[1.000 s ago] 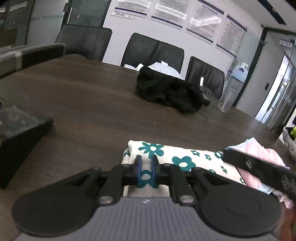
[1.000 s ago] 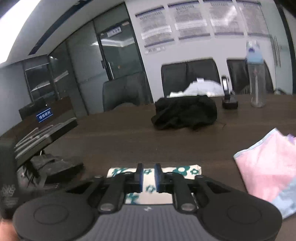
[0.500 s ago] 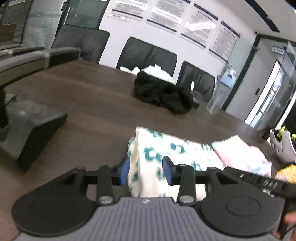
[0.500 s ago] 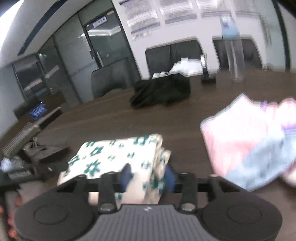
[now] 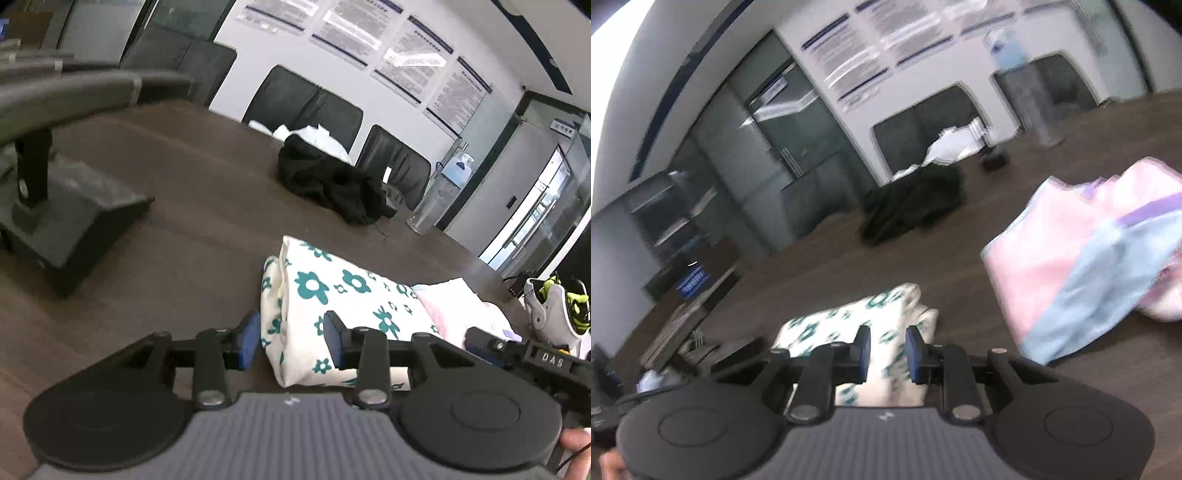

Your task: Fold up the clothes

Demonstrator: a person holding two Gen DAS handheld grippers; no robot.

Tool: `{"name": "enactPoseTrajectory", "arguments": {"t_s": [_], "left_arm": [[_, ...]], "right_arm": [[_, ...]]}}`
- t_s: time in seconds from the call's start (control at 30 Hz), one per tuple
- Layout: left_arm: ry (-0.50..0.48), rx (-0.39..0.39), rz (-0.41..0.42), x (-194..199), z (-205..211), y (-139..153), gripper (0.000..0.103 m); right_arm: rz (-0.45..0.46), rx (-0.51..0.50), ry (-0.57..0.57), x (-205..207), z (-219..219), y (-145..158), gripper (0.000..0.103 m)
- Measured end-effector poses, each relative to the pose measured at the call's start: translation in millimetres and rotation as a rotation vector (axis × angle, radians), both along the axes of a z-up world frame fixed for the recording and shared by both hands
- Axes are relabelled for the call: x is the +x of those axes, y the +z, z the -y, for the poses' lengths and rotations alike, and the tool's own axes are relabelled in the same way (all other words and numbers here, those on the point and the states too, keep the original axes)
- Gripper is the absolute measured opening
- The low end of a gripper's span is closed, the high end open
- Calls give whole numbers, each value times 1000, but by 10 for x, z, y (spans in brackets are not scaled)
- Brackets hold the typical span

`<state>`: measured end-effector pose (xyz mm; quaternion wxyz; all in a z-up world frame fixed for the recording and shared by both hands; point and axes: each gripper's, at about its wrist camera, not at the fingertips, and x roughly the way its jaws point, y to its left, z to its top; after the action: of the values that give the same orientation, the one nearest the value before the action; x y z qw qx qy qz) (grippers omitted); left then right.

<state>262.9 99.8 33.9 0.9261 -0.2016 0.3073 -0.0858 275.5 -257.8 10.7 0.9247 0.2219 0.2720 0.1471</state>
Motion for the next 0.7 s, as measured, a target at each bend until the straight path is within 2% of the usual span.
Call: {"name": "enactPoseTrajectory", "arguments": {"t_s": [0.03, 0.13, 0.17, 0.2, 0.27, 0.33, 0.37, 0.43, 0.6, 0.7], "left_arm": [[26, 8, -2, -3, -6, -3, 50], [90, 17, -26, -31, -35, -17, 52], [89, 11, -42, -64, -41, -12, 54], [70, 32, -44, -131, -17, 14, 58], [11, 147, -15, -315, 87, 99, 83], [5, 293, 12, -561, 194, 180, 92], [16, 343, 14, -680, 235, 210, 98], [33, 364, 15, -938, 269, 250, 103], [25, 398, 16, -1553, 413, 286, 103], [14, 422, 12, -1874, 492, 263, 103]], "right_arm": [[4, -30, -38, -11, 0, 1, 25], [-8, -48, -55, -86, 8, 0, 28], [-2, -58, -44, -169, 8, 44, 33], [4, -69, -34, -251, 8, 89, 39], [16, -90, -12, -416, 9, 177, 71], [27, -125, 4, -594, -4, 263, 74], [28, -177, 1, -716, -45, 294, 74], [28, -247, 10, -956, -109, 322, 74], [9, -278, 7, -1522, -202, 315, 76], [7, -321, -2, -1857, -283, 290, 84]]}}
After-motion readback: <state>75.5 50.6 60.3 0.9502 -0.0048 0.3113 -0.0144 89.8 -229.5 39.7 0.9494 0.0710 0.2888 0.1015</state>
